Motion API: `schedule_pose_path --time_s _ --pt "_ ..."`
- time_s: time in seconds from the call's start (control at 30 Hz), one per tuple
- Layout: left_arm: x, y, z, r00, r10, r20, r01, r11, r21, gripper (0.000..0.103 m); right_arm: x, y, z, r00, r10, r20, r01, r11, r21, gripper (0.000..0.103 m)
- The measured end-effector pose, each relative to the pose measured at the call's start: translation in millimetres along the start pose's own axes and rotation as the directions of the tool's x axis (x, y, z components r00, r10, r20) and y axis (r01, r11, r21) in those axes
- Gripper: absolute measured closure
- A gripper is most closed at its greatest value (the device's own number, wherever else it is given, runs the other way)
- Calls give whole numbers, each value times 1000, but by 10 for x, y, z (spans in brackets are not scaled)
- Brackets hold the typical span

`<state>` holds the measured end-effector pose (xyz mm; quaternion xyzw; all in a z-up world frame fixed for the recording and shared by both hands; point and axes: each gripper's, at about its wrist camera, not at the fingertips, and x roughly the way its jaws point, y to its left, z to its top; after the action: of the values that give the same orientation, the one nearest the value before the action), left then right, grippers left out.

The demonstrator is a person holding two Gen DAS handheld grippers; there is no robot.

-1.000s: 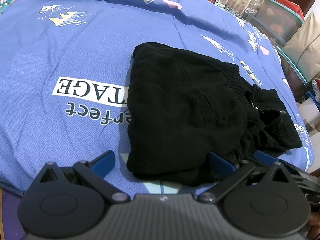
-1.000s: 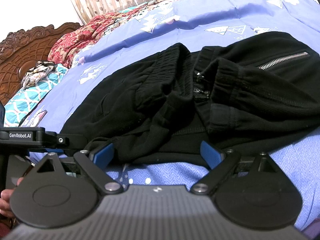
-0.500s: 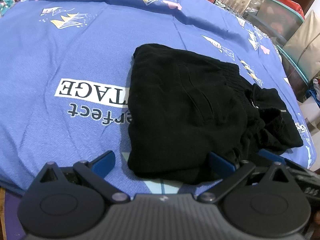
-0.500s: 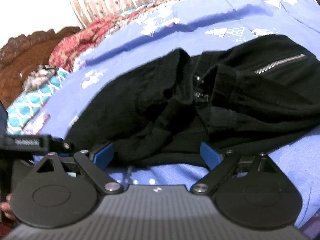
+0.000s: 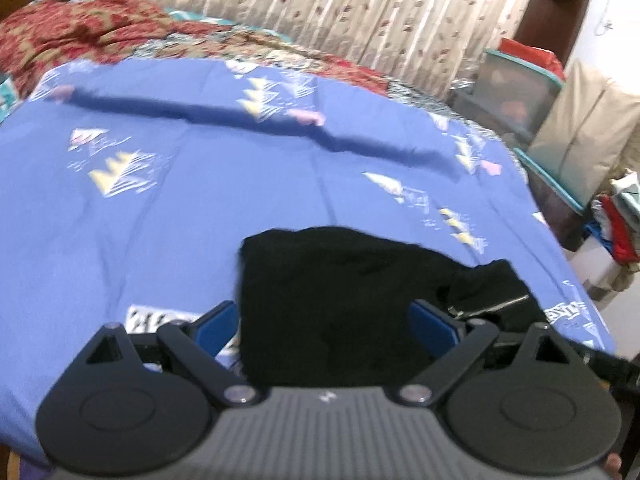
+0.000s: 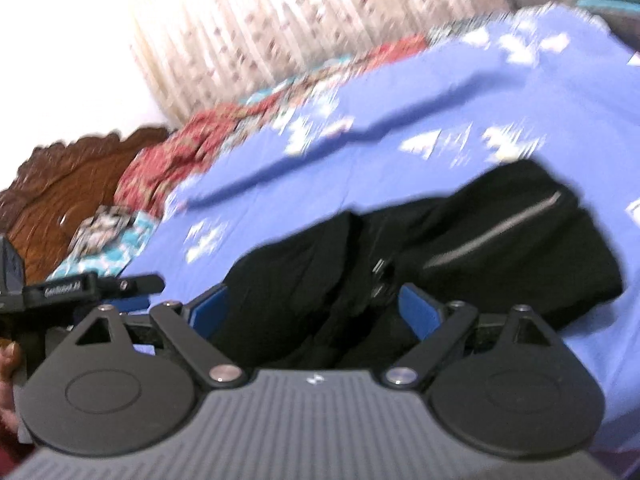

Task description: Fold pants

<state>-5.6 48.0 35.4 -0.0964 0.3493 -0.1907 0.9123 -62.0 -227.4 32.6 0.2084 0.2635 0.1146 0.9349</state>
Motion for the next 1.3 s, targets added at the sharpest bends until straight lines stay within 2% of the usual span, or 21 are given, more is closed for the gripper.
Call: schedule_pose_path --time_s 0.13,0.3,0.37,0.43,0.5,0.57,0.63,0.7,0.77,0.8,0.83,0.87,0.93,1.0,1.07,1.17,1.23,1.3 --pt "230 -149 48 999 -37 -37 37 999 17 19 -164 -251 147 990 -102 93 99 994 38 15" --pt "557 -332 -15 989 -63 -130 70 996 47 45 -351 -728 249 954 -262 144 235 955 179 28" --pt "678 -371 -41 984 -64 -169 74 996 56 51 -432 -929 233 937 -314 152 272 930 247 30" --pt "784 -402 -87 977 -51 -207 66 995 71 52 -470 -1068 192 925 -351 146 298 908 294 30" --pt "943 -419 -134 965 -1 -263 28 995 98 52 -480 -1203 131 918 -377 125 320 889 327 30" --pt "1055 -408 -180 949 26 -314 6 995 100 52 -436 -1323 93 924 -372 93 320 881 347 29" --pt "1063 -408 -157 945 28 -325 2 996 93 52 -367 -1375 64 932 -355 70 310 884 349 29" --pt "1015 -441 -86 944 22 -329 8 996 89 51 -266 -1349 59 942 -332 50 298 896 330 29" --pt "943 -461 40 952 -2 -305 26 997 74 46 -112 -1331 71 946 -324 18 305 907 289 33" --pt "884 -486 126 959 -26 -283 46 997 64 42 -33 -1328 74 946 -324 -10 314 909 273 42" --pt "832 -521 211 964 -44 -263 61 996 58 40 42 -1338 77 947 -319 -45 318 909 269 82" --pt "793 -567 297 967 -57 -247 73 996 57 35 110 -1345 75 952 -295 -82 306 911 275 87" --pt "737 -726 475 972 -88 -218 106 992 72 29 112 -1192 108 955 -291 -60 297 925 238 87" --pt "743 -947 626 970 -125 -210 149 984 101 12 94 -926 165 964 -263 -31 264 952 152 87" --pt "802 -1204 736 963 -161 -214 191 973 130 3 105 -631 197 972 -233 -9 233 970 69 87" --pt "973 -1618 844 937 -225 -266 275 946 170 0 148 -257 190 986 -169 6 170 985 -19 87" --pt "1103 -1831 850 926 -225 -304 293 935 201 0 207 -66 167 990 -141 -4 140 988 -66 87" --pt "1212 -1980 797 903 -239 -357 330 918 219 0 268 94 140 991 -135 -16 132 984 -119 87"
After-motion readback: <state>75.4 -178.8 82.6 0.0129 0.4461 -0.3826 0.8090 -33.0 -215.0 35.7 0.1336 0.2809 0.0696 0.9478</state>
